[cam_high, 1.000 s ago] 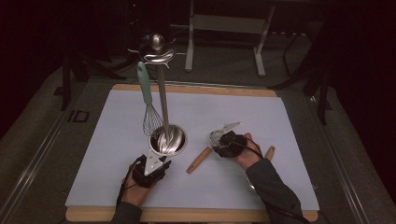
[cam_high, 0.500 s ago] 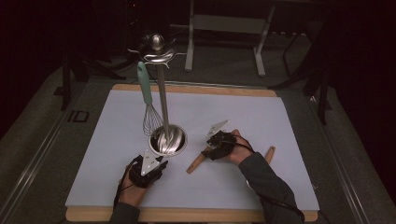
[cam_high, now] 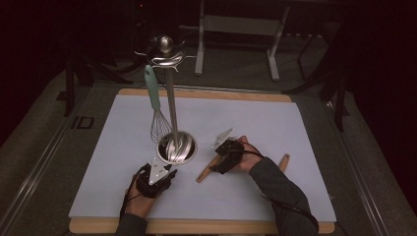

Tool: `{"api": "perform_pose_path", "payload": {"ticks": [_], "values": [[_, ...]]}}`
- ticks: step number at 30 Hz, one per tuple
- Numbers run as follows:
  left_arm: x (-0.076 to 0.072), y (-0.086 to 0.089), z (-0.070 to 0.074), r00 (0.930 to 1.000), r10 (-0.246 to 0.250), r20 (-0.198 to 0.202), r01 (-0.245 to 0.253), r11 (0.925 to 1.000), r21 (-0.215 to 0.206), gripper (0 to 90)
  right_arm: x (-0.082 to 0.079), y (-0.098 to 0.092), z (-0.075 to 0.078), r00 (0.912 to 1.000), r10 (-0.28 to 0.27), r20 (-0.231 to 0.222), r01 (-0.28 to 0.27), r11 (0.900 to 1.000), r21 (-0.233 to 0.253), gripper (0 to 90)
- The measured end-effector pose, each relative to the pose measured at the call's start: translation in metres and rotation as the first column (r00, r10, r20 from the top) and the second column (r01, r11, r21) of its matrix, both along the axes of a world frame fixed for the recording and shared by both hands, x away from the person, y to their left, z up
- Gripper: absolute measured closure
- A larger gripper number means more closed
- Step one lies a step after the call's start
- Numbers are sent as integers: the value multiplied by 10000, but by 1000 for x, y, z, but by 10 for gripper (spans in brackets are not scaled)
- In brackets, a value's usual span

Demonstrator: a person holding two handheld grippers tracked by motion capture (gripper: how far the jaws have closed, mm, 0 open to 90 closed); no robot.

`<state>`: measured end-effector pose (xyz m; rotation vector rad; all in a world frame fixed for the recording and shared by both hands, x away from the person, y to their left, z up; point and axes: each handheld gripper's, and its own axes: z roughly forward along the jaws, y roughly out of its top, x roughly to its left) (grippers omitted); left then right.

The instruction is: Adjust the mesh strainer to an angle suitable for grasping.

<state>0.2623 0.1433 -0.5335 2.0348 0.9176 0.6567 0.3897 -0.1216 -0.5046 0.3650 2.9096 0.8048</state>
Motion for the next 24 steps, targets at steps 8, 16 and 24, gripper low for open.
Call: {"api": "perform_pose_path", "payload": {"ticks": [8,16,24], "values": [[0,0,-1,10000,9,-2,-9,10000,46,707,0,0,-3,9982,555,215,-549,9982,-242,204],[1,2,0,10000,70,26,-70,10000,-10,705,2,2,-4,9940,1097,-6,-1095,9912,-738,220],[1,6,1,9997,241,63,-241,9997,-50,700,5,0,-7,9937,1091,-253,-1113,9874,-1126,324]]}}
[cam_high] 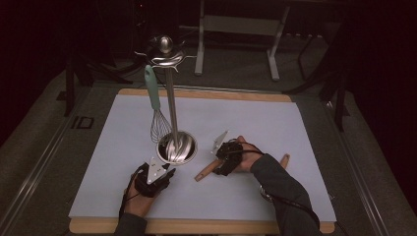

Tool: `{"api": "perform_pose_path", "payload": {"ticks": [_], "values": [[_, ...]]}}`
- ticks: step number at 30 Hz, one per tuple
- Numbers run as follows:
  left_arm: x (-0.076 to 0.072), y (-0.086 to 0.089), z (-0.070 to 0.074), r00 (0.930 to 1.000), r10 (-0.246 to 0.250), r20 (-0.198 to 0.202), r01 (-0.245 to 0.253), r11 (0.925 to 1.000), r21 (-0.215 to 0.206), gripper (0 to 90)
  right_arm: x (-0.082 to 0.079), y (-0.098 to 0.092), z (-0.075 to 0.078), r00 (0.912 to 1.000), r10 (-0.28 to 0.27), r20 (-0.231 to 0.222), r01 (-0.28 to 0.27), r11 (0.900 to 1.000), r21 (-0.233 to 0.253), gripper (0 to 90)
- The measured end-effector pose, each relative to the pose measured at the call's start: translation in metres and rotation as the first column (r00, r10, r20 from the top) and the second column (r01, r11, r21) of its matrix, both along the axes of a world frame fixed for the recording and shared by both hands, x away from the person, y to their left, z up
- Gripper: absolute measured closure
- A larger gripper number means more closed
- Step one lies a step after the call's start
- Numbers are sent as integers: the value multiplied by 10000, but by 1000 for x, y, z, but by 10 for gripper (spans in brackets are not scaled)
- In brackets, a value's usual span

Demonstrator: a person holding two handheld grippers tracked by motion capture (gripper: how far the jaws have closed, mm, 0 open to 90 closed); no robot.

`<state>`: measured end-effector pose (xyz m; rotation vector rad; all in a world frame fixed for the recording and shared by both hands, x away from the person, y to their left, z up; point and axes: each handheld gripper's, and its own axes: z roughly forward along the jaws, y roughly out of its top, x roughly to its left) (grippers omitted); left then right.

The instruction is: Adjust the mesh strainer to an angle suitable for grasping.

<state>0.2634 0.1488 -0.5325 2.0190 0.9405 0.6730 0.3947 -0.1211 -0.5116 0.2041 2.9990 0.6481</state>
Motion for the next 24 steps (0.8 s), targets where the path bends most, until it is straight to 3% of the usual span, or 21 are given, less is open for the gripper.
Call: {"api": "perform_pose_path", "payload": {"ticks": [4,8,14,17,24], "values": [[1,4,1,9999,132,58,-132,9999,-44,699,-2,-1,1,9996,-273,-5,273,9996,26,357],[1,9,2,9994,318,112,-316,9994,-171,698,-3,-3,5,9966,-796,189,799,9967,-137,496],[1,18,3,9982,590,135,-586,9980,-226,694,-4,-4,8,9925,-1185,295,1199,9915,-502,566],[2,22,4,9972,732,133,-727,9969,-302,694,-2,-8,11,9868,-1622,-12,1619,9856,-479,634],[3,30,4,9949,997,133,-992,9944,-351,694,0,-27,11,9703,-2403,-273,2384,9694,-593,654]]}}
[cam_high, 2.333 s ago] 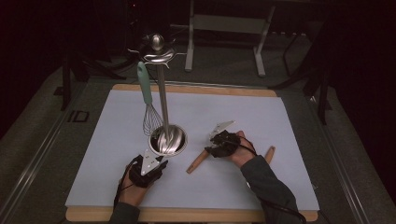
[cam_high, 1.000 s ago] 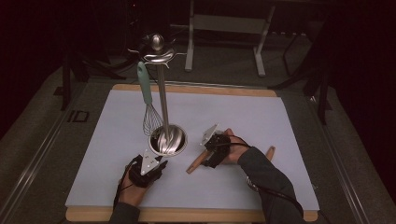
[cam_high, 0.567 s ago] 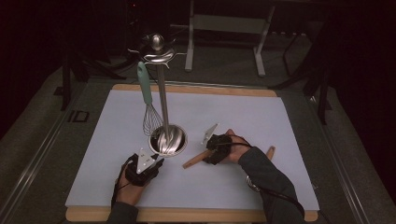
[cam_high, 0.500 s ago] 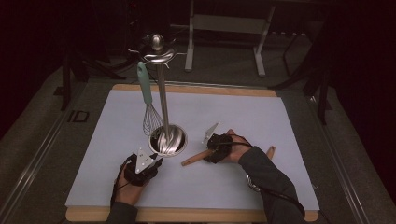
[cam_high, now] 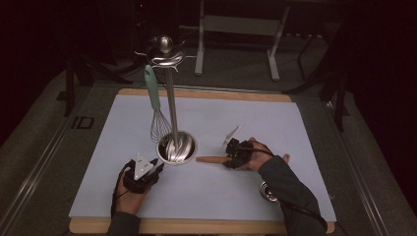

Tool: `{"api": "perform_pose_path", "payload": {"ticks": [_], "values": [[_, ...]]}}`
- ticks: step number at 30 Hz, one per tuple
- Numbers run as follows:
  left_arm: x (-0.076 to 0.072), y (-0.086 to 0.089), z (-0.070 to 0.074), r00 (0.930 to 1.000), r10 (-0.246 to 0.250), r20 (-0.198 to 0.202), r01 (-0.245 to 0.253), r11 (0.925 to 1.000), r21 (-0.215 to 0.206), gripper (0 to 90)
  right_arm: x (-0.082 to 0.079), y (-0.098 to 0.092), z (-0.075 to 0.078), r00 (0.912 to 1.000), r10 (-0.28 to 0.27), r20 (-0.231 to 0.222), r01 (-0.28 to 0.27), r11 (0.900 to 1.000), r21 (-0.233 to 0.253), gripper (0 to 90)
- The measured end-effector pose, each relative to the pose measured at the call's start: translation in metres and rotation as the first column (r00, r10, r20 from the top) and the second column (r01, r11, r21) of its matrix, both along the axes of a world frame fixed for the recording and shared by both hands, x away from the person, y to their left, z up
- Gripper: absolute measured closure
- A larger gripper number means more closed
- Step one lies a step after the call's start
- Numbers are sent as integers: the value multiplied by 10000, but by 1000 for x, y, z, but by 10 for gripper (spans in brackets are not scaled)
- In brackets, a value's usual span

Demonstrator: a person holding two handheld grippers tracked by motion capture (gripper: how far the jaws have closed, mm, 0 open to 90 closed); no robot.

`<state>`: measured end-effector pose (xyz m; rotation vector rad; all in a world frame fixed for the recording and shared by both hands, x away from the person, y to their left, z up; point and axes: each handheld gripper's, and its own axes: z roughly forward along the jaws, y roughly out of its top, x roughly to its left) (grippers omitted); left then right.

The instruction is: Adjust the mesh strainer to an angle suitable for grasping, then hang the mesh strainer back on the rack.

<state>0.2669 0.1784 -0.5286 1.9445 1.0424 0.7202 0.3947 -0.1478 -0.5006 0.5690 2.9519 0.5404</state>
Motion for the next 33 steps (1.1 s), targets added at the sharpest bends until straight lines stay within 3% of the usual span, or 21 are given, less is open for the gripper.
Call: {"api": "perform_pose_path", "payload": {"ticks": [4,8,14,18,25,33], "values": [[0,7,0,9998,167,-48,-167,9999,11,693,2,-13,2,9968,-791,-145,787,9965,-285,655],[1,14,0,9993,357,-90,-357,9994,13,693,3,-25,4,9934,-1128,-205,1114,9921,-573,654],[2,20,-1,9980,617,-108,-617,9981,-42,691,1,-28,5,9950,-974,-242,951,9921,-817,675],[3,26,-2,9968,799,-57,-799,9968,-86,691,-1,-28,9,9956,-905,-240,887,9938,-667,685],[2,35,-4,9935,1136,10,-1136,9934,-187,691,0,-33,23,9935,-1066,-397,1086,9926,540,688],[4,45,-8,9889,1484,61,-1479,9876,-530,692,-1,-36,38,9903,-1196,-702,1302,9759,1751,688]]}}
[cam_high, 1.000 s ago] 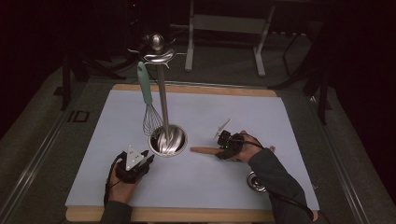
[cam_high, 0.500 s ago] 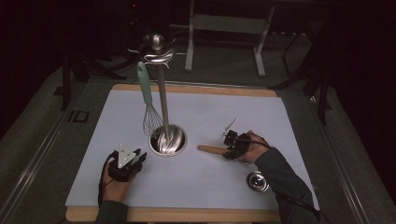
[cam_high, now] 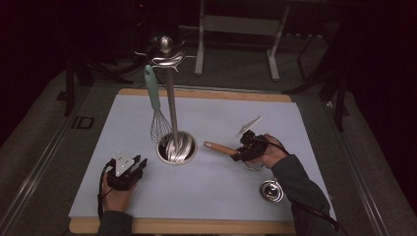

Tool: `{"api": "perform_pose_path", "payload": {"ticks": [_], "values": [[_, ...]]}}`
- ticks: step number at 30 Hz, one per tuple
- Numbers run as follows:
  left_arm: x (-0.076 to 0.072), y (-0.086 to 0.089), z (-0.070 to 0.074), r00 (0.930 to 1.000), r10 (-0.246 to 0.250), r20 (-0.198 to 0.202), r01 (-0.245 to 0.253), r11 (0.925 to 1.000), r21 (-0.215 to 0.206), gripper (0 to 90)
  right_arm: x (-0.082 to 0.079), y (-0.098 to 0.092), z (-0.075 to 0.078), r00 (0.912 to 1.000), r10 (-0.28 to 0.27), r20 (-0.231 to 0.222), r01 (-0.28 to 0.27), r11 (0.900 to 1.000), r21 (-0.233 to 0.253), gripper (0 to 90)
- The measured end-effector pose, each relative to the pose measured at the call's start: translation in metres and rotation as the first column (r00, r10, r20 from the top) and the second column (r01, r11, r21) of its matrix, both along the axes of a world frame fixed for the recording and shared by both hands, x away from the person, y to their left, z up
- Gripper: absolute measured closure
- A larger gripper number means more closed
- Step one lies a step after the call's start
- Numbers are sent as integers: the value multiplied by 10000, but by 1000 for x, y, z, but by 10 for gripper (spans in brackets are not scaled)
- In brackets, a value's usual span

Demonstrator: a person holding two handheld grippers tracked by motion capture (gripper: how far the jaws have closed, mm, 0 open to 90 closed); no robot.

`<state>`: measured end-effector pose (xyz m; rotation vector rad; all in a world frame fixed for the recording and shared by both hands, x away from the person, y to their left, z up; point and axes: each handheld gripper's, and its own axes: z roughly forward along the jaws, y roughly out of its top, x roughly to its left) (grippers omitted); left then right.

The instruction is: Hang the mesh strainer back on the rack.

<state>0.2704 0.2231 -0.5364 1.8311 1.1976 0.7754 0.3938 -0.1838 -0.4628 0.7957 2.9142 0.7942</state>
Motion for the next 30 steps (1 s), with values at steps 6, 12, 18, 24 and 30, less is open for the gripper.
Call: {"api": "perform_pose_path", "payload": {"ticks": [6,12,18,24,30], "values": [[0,-1,-2,9999,99,-63,-99,9999,106,685,-6,2,13,9998,-41,171,30,9976,686,688],[0,-6,-3,10000,67,-36,-65,9984,569,676,-6,-1,25,9999,-106,115,84,9842,1767,688],[0,-8,-4,10000,58,-59,-53,9972,747,669,-6,-3,32,9999,-115,9,110,9682,2498,688],[1,-6,-3,9999,74,-130,-65,9979,647,664,-9,-2,39,9995,-134,278,48,9576,2881,688],[1,-6,-3,9999,92,-110,-85,9980,626,664,-15,3,54,9968,-175,786,-104,9399,3412,689]]}}
